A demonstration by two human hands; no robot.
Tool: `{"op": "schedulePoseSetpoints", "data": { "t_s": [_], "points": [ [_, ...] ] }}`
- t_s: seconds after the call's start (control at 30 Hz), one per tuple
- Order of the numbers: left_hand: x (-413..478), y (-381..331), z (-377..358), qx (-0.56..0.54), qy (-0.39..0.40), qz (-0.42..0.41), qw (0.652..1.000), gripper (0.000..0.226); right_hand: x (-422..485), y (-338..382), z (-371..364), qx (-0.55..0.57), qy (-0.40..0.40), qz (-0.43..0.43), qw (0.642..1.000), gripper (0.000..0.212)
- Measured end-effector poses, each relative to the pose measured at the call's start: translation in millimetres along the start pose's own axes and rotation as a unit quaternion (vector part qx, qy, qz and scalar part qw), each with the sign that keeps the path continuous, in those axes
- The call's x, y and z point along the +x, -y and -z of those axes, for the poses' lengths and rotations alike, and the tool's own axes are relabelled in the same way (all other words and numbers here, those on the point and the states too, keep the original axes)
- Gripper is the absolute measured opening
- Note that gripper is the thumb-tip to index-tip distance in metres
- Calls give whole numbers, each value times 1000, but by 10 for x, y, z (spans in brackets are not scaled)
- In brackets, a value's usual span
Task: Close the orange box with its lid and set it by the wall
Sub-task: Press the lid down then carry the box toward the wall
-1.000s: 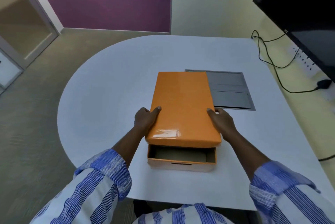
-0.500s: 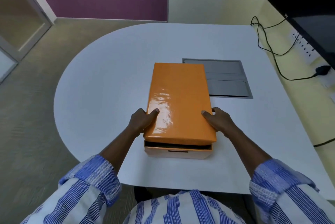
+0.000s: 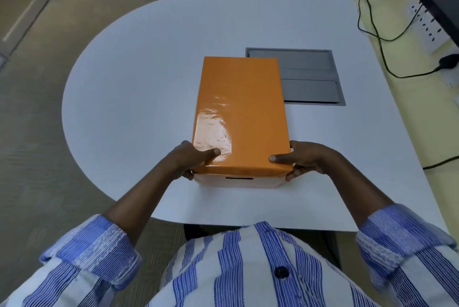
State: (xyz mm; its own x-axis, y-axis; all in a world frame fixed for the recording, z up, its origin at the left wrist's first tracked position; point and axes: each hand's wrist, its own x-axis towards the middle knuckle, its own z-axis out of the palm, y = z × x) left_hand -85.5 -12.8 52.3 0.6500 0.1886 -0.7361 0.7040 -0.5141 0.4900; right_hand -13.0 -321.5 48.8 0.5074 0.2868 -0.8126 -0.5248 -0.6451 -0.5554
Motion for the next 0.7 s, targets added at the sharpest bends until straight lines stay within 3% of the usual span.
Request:
{"op": "schedulePoseSetpoints", "data": {
  "t_s": [0.17, 0.3, 0.7],
  "points": [
    [-26, 102, -55, 5, 2, -22, 1000, 82, -13, -77, 2, -8, 11, 8, 1000, 91],
    [-44, 131, -86, 4, 34, -58, 998, 77, -10, -97, -12, -22, 11, 7, 1000, 85],
    [100, 187, -140, 52, 53, -24, 997, 109, 78, -57, -29, -150, -6, -37, 988, 95]
  ]
}}
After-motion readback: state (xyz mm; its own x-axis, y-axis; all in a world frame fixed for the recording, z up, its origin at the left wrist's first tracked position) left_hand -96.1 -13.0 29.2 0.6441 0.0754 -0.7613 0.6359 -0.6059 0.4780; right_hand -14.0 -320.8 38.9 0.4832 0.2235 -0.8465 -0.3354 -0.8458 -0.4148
